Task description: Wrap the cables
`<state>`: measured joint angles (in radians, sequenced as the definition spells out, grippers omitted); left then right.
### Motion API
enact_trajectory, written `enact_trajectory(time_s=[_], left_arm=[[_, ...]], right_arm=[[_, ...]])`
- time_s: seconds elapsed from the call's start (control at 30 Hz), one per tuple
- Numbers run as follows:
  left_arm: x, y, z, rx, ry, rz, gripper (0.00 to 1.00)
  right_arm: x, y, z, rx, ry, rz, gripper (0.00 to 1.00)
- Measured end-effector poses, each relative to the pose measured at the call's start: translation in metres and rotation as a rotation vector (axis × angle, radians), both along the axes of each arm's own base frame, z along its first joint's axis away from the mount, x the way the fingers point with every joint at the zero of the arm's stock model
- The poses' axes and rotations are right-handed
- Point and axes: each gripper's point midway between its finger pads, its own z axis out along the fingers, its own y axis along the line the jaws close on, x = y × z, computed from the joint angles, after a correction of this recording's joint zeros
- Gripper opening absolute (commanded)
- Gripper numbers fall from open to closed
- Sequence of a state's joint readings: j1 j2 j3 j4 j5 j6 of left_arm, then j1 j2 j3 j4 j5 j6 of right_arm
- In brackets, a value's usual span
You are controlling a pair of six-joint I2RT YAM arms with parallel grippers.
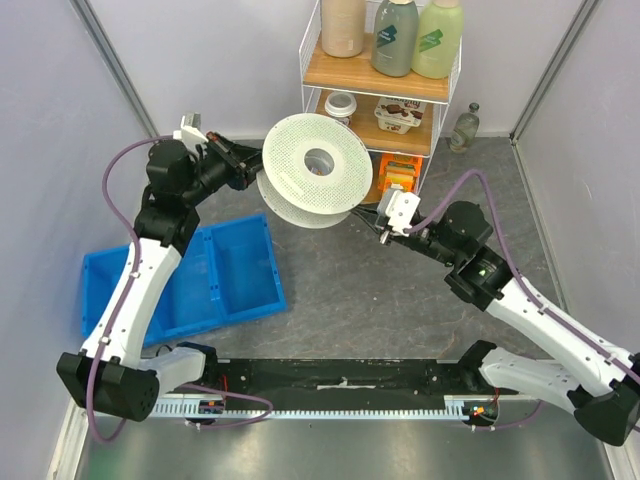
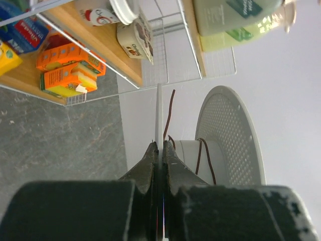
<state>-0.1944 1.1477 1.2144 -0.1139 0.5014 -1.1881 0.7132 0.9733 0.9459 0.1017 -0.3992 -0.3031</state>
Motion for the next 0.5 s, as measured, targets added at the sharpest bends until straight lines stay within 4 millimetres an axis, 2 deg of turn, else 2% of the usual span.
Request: enact_trajectory(time_s=[0.13, 0.23, 0.5], left_arm=[[0.007, 0.0, -0.008, -0.048, 0.107, 0.045, 0.02], [0.011, 0.001, -0.01, -0.07, 0.16, 0.075, 0.02], [0.016, 0.008, -0.018, -0.084, 0.259, 0.158, 0.02]], right_arm=[[-0.003, 0.018, 0.014, 0.078, -0.035, -0.028, 0.0], [-0.001, 0.032, 0.017, 0.1, -0.062, -0.074, 0.0], [0.015, 0.044, 0.016, 0.05, -0.193, -0.245, 0.0]])
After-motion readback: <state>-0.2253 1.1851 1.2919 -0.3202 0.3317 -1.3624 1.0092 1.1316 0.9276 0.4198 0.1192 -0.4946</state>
